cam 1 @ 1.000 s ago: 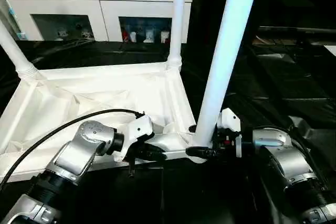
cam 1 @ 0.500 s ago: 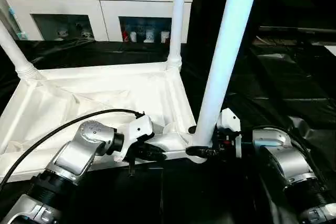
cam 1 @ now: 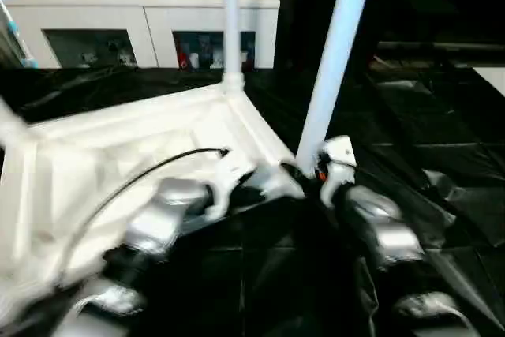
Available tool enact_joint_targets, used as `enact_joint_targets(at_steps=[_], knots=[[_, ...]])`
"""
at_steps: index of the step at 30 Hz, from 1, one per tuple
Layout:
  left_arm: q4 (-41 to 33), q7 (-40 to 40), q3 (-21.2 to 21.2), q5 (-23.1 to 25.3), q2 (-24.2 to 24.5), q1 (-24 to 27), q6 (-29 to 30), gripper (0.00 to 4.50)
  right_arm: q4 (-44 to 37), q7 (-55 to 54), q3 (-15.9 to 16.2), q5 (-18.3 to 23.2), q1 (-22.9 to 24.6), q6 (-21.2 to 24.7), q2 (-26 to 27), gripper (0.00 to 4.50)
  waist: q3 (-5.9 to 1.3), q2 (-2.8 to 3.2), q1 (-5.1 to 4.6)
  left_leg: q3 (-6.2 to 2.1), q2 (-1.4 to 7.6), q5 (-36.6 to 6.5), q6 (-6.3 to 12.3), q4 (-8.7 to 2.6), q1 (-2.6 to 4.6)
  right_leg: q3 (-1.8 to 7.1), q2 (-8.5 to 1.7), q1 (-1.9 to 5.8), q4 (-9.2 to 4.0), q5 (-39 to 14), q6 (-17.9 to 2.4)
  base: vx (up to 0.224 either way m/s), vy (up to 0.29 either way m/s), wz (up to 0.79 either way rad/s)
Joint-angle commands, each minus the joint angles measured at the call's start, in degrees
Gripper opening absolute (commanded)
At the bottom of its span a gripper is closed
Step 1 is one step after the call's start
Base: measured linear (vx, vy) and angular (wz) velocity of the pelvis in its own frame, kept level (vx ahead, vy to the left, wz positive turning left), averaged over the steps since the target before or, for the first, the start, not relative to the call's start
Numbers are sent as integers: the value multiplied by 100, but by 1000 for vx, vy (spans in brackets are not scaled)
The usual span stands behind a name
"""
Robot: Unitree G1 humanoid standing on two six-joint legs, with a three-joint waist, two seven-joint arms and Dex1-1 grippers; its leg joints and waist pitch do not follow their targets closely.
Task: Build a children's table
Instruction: Rotate leg to tighten
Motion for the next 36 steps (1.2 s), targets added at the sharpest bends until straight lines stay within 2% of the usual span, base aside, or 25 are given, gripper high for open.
enact_joint_targets(at_steps=[1,2,4,6,8,9,10,12,14,15,17,20,21,23,24,25,26,27,28,29,30,31,33,35,36], knots=[[465,830,99,6,-415,-115,-157,0,392,-165,302,-30,104,295,530,267,-174,-32,-83,-266,265,-3137,-378,-441,301,145,-374,-75,-791,-3940,-369,0,0,0],[534,862,98,19,-479,-139,-107,0,431,-196,322,-56,79,278,592,267,-167,-54,-124,-301,260,-3361,-391,-468,326,77,-359,-40,-838,-4051,-264,0,0,0],[589,876,87,40,-527,-163,-49,0,472,-181,330,-64,45,242,637,267,-191,2,-135,-339,273,-3552,-426,-521,341,31,-361,21,-852,-3948,-191,0,0,0],[650,911,111,73,-581,-200,-17,0,503,-124,257,-46,7,209,697,267,-192,36,-146,-353,291,-3735,-465,-571,362,35,-346,18,-857,-3722,-216,0,0,0],[729,907,110,101,-623,-246,-64,0,480,-105,170,38,-15,150,740,267,-202,15,-152,-355,288,-3750,-450,-607,339,63,-355,35,-847,-3531,-264,0,0,0],[719,828,73,107,-607,-249,-105,0,451,-68,143,83,-14,112,726,323,-203,6,-152,-351,282,-3751,-437,-608,341,71,-358,26,-851,-3534,-269,0,0,0],[713,775,51,112,-596,-249,-132,0,439,-43,124,99,-16,87,718,337,-201,-3,-149,-354,272,-3750,-414,-608,337,81,-370,20,-858,-3571,-269,0,0,0],[624,568,-38,137,-513,-219,-145,0,380,36,71,124,-10,43,647,339,-194,-2,-167,-364,263,-3778,-373,-618,315,72,-386,23,-868,-3642,-248,0,0,0],[500,330,-141,153,-400,-165,-249,0,315,129,75,102,-5,-29,536,345,-189,30,-248,-413,267,-3941,-378,-657,253,11,-395,76,-861,-3718,-189,0,0,0],[342,96,-208,153,-273,-91,-299,0,240,388,124,64,-3,-167,377,377,-186,30,-271,-413,271,-4008,-390,-666,249,0,-387,77,-869,-3730,-182,0,0,0],[253,-35,-235,144,-200,-45,-330,0,200,537,186,0,-3,-262,267,387,-203,37,-315,-427,278,-4095,-395,-683,240,-24,-396,110,-868,-3611,-216,0,0,0],[22,-389,-269,99,33,80,-457,0,19,1240,423,-136,31,-451,-142,387,-223,-3,-295,-388,282,-3672,-282,-644,192,36,-473,96,-871,-3359,-390,0,0,0],[-99,-574,-281,55,151,142,-491,0,-84,1597,484,-115,64,-504,-327,387,-231,-11,-264,-384,286,-3541,-239,-632,188,40,-491,118,-868,-3334,-395,0,0,0],[-275,-889,-317,-18,331,238,-639,0,-209,2082,557,-78,113,-582,-585,387,-241,-14,-248,-367,308,-3171,-116,-641,108,81,-509,153,-826,-3123,-485,0,0,0],[-380,-1069,-333,-79,431,292,-645,0,-279,2319,592,-58,144,-638,-721,387,-258,-18,-237,-352,318,-2884,-60,-647,71,98,-493,170,-777,-2763,-626,0,0,0],[-477,-1246,-358,-144,531,339,-697,0,-339,2544,600,-24,166,-648,-842,387,-281,-46,-205,-309,327,-2591,19,-635,67,118,-478,169,-733,-2347,-788,0,0,0],[-555,-1383,-375,-200,606,375,-714,0,-387,2714,603,6,183,-657,-933,387,-266,-31,-166,-266,325,-2451,92,-613,100,134,-467,132,-708,-2143,-939,0,0,0],[-681,-1579,-385,-302,700,425,-634,0,-467,2924,613,53,215,-703,-1053,387,-271,-35,-149,-252,328,-2398,118,-603,104,135,-465,144,-693,-2084,-983,0,0,0],[-921,-1972,-417,-473,891,519,-560,0,-675,3419,672,184,302,-647,-1319,387,-275,-71,-107,-242,347,-2230,183,-595,94,148,-472,159,-663,-2006,-1035,0,0,0],[-959,-2025,-425,-496,920,532,-532,0,-716,3506,689,204,323,-637,-1362,387,-278,-53,-77,-236,356,-2156,200,-589,102,157,-467,157,-645,-1928,-1064,55,-39,11],[-1125,-2256,-462,-593,1049,586,-405,0,-902,3901,767,294,421,-586,-1553,387,-260,-44,-33,-186,363,-2174,187,-569,173,179,-421,73,-643,-1807,-1139,65,-43,12],[-1181,-2344,-467,-622,1090,606,-368,0,-963,4056,798,322,456,-566,-1624,387,-254,-81,-15,-167,359,-2123,203,-561,135,190,-401,118,-595,-1754,-1171,65,-43,12],[-1324,-2595,-516,-693,1220,652,-259,0,-1107,4428,919,325,544,-588,-1829,387,-277,-98,52,-117,358,-1903,232,-524,173,242,-396,84,-556,-1542,-1234,73,-39,13],[-1457,-2817,-572,-751,1357,690,-124,0,-1153,4721,1028,252,584,-624,-2016,387,-323,-97,65,-102,348,-1269,414,-469,102,231,-367,165,-421,-826,-1436,76,-33,11],[-1457,-2817,-572,-751,1357,690,-124,0,-1153,4721,1028,252,584,-624,-2016,387,-327,-88,70,-101,349,-1112,476,-455,83,223,-356,173,-392,-648,-1478,0,0,0]])
